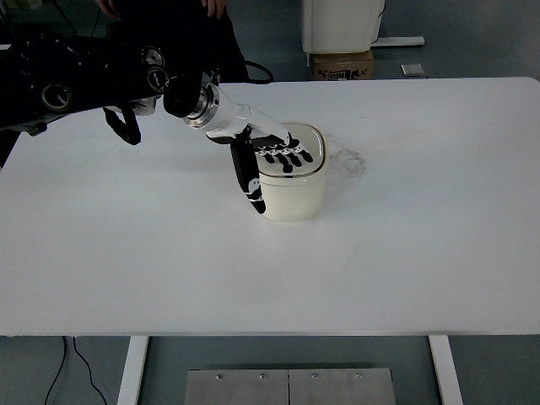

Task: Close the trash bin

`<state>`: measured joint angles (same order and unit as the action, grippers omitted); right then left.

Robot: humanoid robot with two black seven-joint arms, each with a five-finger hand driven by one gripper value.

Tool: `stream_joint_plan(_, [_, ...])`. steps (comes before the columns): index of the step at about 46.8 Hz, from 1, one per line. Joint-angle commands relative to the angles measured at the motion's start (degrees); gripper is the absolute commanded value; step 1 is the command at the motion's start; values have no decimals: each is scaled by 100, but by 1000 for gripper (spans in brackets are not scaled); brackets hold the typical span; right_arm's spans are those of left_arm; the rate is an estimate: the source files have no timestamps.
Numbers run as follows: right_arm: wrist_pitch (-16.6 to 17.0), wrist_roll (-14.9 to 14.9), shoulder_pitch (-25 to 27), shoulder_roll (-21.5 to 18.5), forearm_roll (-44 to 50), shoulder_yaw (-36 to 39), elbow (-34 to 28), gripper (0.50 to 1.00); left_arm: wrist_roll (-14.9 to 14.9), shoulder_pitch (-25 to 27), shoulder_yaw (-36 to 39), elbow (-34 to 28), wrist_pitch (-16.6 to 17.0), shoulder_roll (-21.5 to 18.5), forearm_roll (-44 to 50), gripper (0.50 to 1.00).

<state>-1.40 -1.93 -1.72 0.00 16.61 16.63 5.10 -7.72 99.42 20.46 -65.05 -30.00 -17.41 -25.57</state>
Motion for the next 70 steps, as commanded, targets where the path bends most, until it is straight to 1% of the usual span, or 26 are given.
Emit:
stream_joint_plan(1, [0, 0, -4, 0, 0, -2, 0, 991, -1, -10, 2, 1, 3, 1, -1, 1000])
stream_joint_plan(24, [0, 0, -4, 0, 0, -2, 0, 991, -1, -125, 2, 1, 30, 10, -1, 1000])
stream_joint_plan(46, [0, 0, -4, 0, 0, -2, 0, 991, 8, -2, -42, 106, 65, -87, 34, 1000])
stream_joint_plan(60, [0, 0, -4, 0, 0, -2, 0, 991, 69, -54, -218, 590, 179, -122, 1071, 1000])
stream_joint_plan(70, [0, 0, -4, 0, 0, -2, 0, 991, 87, -238, -429, 897, 627, -262, 1985, 1000])
